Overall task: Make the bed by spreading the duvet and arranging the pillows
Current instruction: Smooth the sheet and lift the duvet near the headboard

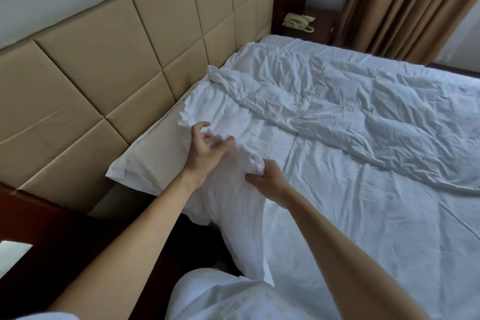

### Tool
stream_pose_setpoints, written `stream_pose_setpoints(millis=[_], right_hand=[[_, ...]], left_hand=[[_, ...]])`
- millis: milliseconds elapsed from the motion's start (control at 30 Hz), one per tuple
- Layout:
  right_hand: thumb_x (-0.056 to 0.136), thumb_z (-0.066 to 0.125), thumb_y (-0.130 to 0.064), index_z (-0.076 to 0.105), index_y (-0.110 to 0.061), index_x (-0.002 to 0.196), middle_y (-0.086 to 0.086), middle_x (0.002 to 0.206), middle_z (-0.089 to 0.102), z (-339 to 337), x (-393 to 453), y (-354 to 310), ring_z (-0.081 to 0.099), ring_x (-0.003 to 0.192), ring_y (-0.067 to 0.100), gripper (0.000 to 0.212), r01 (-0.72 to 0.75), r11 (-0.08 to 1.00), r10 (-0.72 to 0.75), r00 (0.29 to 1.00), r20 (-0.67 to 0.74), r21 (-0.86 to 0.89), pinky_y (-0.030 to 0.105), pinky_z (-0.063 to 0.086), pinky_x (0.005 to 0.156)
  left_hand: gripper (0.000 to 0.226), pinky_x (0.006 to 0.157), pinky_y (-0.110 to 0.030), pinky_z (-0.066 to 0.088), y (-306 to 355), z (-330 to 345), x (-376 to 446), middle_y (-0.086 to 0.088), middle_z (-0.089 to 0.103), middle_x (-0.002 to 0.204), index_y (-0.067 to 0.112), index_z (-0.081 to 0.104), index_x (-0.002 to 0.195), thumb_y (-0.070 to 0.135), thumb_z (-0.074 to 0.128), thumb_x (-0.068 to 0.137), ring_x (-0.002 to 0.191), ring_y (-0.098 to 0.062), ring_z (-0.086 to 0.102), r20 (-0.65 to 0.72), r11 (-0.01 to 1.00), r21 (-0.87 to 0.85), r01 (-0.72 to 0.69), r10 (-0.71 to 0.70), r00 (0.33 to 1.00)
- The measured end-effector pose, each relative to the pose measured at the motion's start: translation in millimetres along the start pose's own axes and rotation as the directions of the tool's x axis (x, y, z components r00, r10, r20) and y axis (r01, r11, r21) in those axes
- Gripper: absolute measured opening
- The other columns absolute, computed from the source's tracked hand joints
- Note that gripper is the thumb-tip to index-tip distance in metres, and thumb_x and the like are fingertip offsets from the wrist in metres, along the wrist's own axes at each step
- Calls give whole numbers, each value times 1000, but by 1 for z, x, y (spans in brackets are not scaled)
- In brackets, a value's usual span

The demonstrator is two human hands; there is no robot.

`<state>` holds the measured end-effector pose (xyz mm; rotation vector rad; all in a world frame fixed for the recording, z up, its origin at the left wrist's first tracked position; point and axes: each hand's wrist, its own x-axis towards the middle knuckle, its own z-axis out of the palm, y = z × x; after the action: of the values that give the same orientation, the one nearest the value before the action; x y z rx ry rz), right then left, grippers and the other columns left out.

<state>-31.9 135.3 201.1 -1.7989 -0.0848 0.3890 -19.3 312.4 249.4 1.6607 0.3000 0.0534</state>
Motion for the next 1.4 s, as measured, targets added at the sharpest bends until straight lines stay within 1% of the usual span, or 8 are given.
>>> stream_pose_setpoints(millis=[67, 167, 267, 400, 667, 900, 1100, 1400], right_hand=[[80, 62, 3, 58, 10, 88, 7, 75, 54, -14, 2, 2, 53, 69, 18, 11, -48, 999, 47, 997, 67, 7, 35, 42, 63], [81, 65, -1, 66, -2, 101, 9, 84, 64, -23, 3, -5, 64, 78, 19, 20, -50, 999, 52, 978, 201, -16, 38, 51, 71], [84, 64, -1, 70, -12, 107, 13, 102, 72, -21, 2, -9, 71, 96, 22, 26, -63, 996, 47, 968, 245, 57, 37, 58, 85], [85, 75, -17, 68, -9, 112, 11, 106, 74, -16, -8, 6, 71, 99, 23, 28, -95, 968, 62, 987, 145, 231, 41, 57, 91], [92, 65, -39, 67, -16, 114, 6, 109, 71, -33, -12, 45, 66, 89, 12, 32, -334, 938, 333, 943, 22, 98, 25, 51, 75], [102, 45, -35, 63, -11, 102, 9, 97, 60, -58, -6, 60, 59, 93, 28, 30, -439, 842, 400, 898, -182, -313, 30, 40, 73], [104, 36, -29, 56, -18, 109, 7, 96, 52, -70, 35, 29, 56, 84, 29, 24, -518, 845, 448, 822, -351, -135, 38, 58, 58], [99, 42, -11, 47, -9, 83, 11, 80, 51, -71, 139, -57, 46, 75, 27, 16, -350, 909, 56, 639, -767, -225, 32, 31, 65]], left_hand=[[86, 110, -26, 34, 0, -6, 4, 0, 29, 146, 39, 41, 137, 60, 80, 63, 138, -16, 33, 336, 832, 399, -385, 258, 906], [83, 121, -35, 9, 6, -1, 17, 11, 47, 141, 36, 60, 123, 85, 61, 56, 145, -13, 21, 667, 462, 627, -627, 97, 738], [47, 92, -38, 42, 17, 15, 26, 10, 58, 69, 24, 51, 63, 68, 64, 76, 102, -19, 58, 580, 519, 687, -508, 30, 814], [57, 56, -34, 32, 12, 21, 34, 3, 43, 54, 14, 34, 56, 53, 59, 89, 54, -17, 41, 455, 545, 704, -456, 146, 878], [51, 42, -19, 21, 50, 26, 68, 5, 26, 57, 21, 26, 59, 36, 53, 99, 49, -7, 24, -24, 898, 378, -227, 254, 967], [55, 40, -19, 18, 81, 32, 128, 5, 22, 58, 20, 21, 59, 41, 55, 97, 48, -9, 20, 4, 880, 425, -212, 232, 973], [49, 48, -21, 26, 68, 22, 168, 6, 28, 59, 18, 28, 59, 34, 52, 99, 50, -6, 28, -69, 948, 305, -90, 117, 991], [50, 54, -28, 30, 98, -27, 271, 2, 32, 64, 14, 32, 60, 39, 50, 99, 60, -12, 31, -140, 961, 257, -102, 142, 980]])
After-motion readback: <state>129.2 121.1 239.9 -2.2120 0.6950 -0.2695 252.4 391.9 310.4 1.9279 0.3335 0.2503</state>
